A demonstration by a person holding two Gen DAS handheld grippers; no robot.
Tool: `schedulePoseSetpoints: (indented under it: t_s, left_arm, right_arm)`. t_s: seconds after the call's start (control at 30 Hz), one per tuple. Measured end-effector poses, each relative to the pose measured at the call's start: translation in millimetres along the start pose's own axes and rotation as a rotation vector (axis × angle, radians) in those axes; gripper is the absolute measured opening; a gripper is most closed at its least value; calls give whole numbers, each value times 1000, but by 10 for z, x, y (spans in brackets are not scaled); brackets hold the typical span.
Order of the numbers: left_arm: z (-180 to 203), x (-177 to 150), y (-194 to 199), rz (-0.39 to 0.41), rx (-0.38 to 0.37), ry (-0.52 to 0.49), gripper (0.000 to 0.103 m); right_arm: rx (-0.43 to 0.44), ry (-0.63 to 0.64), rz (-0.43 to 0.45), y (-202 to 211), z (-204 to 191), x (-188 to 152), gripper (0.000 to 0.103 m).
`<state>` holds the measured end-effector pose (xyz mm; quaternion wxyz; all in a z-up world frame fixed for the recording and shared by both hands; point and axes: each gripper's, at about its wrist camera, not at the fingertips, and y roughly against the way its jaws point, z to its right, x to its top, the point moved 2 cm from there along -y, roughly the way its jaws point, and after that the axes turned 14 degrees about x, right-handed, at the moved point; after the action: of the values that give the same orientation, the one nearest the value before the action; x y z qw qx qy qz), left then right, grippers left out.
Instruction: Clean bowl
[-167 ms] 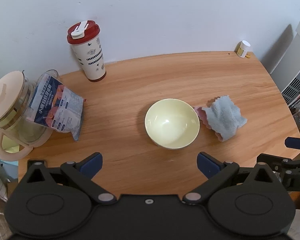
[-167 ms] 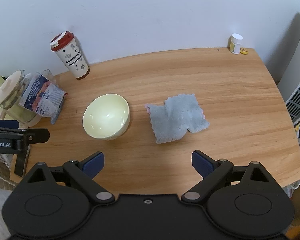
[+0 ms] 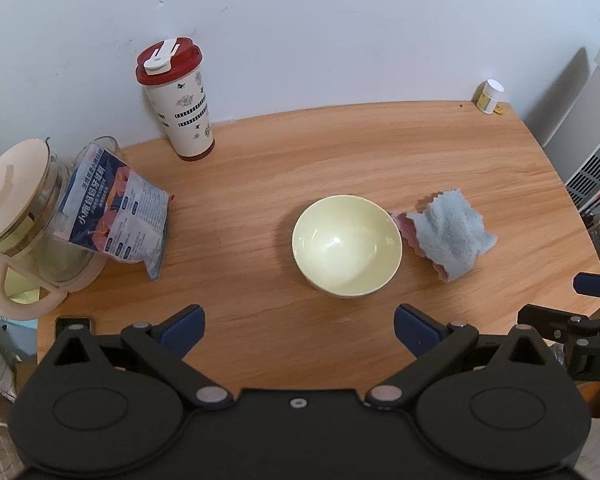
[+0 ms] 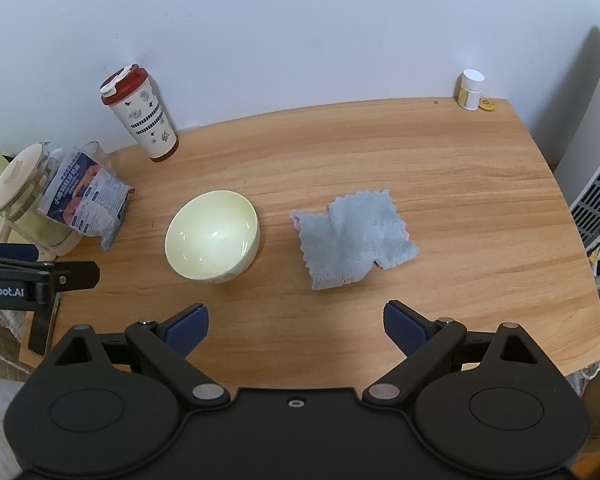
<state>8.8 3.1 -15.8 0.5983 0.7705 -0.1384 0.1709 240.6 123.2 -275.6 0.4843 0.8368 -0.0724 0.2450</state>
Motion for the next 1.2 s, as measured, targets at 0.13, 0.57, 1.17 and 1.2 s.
schedulePoseSetpoints:
  t_s: [0.13,0.57,1.17,1.2]
  left_arm:
    - [-49,-12,-58,3,9,0,103]
    - [25,-11,-73,-7,9,-15,103]
    - [-45,23,-133,-23,-9,-36,103]
    - [-44,26,-133,-20,-9,-38,103]
  right_arm:
    - [6,1,0,-42,-42,-77,97]
    - [1,4,-13,-27,-27,4,97]
    - [-6,11,-3,-108,-145,-3,97]
    - [-6,10,-5,-117,-151,5,97]
